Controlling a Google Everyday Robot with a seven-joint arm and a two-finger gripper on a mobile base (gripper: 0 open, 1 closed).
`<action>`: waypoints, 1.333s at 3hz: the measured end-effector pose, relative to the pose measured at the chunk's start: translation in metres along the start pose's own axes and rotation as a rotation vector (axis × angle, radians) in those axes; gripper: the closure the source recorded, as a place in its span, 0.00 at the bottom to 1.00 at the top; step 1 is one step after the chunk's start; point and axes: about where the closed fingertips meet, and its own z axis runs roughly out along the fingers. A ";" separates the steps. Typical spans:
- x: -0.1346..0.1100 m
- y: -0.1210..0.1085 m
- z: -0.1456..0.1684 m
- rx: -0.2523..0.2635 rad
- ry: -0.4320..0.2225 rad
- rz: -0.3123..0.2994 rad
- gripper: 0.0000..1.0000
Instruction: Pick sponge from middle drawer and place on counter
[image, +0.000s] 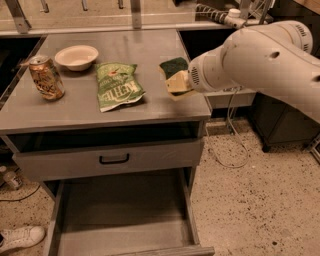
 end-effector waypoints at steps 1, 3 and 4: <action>0.005 -0.003 0.028 -0.012 0.049 0.006 1.00; 0.018 0.001 0.062 -0.041 0.117 0.009 1.00; 0.023 0.005 0.071 -0.053 0.137 0.009 1.00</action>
Offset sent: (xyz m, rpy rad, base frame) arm 0.0436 0.0157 -0.0611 -0.0257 0.1366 0.0226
